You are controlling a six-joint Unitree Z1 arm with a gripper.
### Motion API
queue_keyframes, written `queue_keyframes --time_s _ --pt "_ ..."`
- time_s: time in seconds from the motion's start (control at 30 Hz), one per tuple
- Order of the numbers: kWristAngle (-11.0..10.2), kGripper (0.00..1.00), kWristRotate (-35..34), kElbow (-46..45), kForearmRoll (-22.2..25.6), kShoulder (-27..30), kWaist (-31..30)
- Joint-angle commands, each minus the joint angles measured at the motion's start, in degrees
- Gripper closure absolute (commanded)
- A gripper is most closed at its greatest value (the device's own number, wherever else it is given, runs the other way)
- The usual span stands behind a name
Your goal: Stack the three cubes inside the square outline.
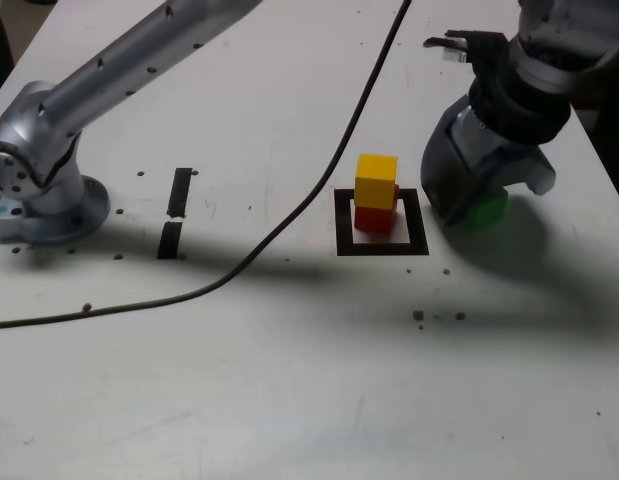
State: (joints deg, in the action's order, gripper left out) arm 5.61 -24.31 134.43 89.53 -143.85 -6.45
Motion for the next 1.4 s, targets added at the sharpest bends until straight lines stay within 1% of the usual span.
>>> queue_keyframes --time_s 0.0,0.1,0.23,0.4,0.53,0.57,0.63,0.73,0.83,0.9,0.97,1.0,1.03,1.07,1.1,1.13,1.2,1.23,1.3,1.37 --pt "0.17 0.14 0.35 0.52 0.68 -0.31 0.14" --pt "0.32 0.26 0.93 1.36 1.37 -0.68 0.33" --pt "0.33 0.39 1.55 2.67 2.67 -1.37 0.36" --pt "0.29 0.47 2.71 3.17 2.95 -1.65 0.36" --pt "1.59 0.49 5.57 3.26 3.35 -1.66 0.76" --pt "2.33 0.51 7.08 3.27 3.67 -1.58 1.0" --pt "2.89 0.55 8.33 3.25 4.02 -1.46 1.21" --pt "2.79 0.68 9.16 2.65 4.3 -0.75 1.24" --pt "1.49 0.81 9.69 1.8 4.33 0.26 0.99" --pt "1.21 0.89 10.73 1.28 4.33 0.88 0.93" --pt "1.49 0.92 11.78 0.69 4.33 1.72 1.05" --pt "1.71 0.94 12.48 0.21 4.33 2.57 1.16" --pt "1.83 0.95 13.74 -0.8 4.33 4.55 1.35" --pt "1.56 0.95 14.47 -1.54 4.33 6.08 1.45" --pt "1.01 0.96 15.2 -2.38 4.33 7.85 1.49" --pt "0.0 0.96 16.12 -3.67 4.33 10.49 1.5" --pt "-2.45 0.97 17.55 -6.92 4.33 16.52 1.31" --pt "-3.7 0.97 18.1 -9.36 4.33 20.55 1.08" --pt "-4.65 0.97 18.34 -12.34 4.33 25.14 0.69" --pt "-5.09 0.97 18.49 -15.13 4.33 29.06 0.23"
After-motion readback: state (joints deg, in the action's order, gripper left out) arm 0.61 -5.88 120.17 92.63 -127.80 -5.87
